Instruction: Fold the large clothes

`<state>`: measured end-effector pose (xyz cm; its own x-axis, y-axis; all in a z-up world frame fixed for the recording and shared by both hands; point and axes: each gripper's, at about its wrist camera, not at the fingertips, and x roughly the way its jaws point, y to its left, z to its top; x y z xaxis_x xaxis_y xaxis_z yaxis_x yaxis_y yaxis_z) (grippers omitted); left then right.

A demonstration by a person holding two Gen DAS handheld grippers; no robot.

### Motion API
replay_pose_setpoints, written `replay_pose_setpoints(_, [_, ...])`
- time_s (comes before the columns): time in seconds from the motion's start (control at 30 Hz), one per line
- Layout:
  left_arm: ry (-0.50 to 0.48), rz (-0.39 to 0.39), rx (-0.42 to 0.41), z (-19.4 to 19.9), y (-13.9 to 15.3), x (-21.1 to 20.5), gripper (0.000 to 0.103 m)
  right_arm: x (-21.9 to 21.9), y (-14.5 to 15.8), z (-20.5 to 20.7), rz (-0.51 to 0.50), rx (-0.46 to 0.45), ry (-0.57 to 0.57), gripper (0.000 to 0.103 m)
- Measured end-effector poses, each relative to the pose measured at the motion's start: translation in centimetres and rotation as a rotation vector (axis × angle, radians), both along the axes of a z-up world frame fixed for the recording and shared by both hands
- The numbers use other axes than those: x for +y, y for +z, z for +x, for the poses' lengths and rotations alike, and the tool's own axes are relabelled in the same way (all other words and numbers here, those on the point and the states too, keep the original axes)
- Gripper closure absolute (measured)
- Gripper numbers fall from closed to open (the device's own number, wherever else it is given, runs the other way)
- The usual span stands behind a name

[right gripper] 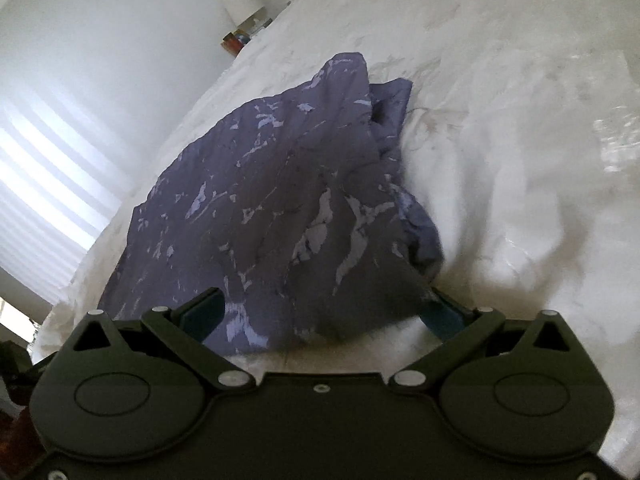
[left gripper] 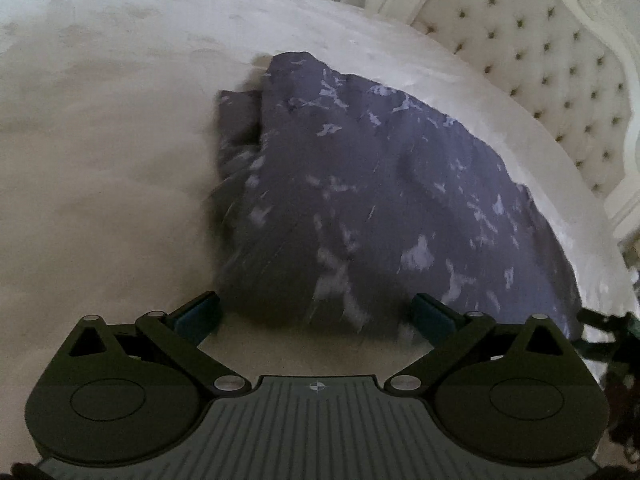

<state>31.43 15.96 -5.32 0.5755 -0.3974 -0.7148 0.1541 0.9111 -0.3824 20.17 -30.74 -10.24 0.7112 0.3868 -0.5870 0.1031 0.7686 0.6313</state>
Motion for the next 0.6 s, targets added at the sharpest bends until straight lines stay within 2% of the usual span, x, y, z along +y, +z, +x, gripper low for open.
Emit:
replay_pose_setpoints(0.13, [0.011, -0.016, 0.005, 2.3, -0.6, -0.6, 0.0, 0.0, -0.7, 1.9, 0.05, -0.023, 0.007, 0.0])
replay_pose_setpoints(0.37, [-0.003, -0.022, -0.005, 5.8, -1.2, -1.6, 0.0, 0.1, -1.3, 4.9, 0.067, -0.078, 0.011, 0.0])
replay_pose_setpoints(0.5, [0.0, 0.002, -0.016, 6.7, -0.9, -2.4, 0.001, 0.2, -1.5, 6.3, 0.066, -0.105, 0.006, 0.0])
replay_pose_setpoints(0.6, [0.02, -0.021, -0.002, 7.0, -0.8, -2.7, 0.003, 0.4, -1.4, 7.0, 0.065, -0.114, 0.004, 0.0])
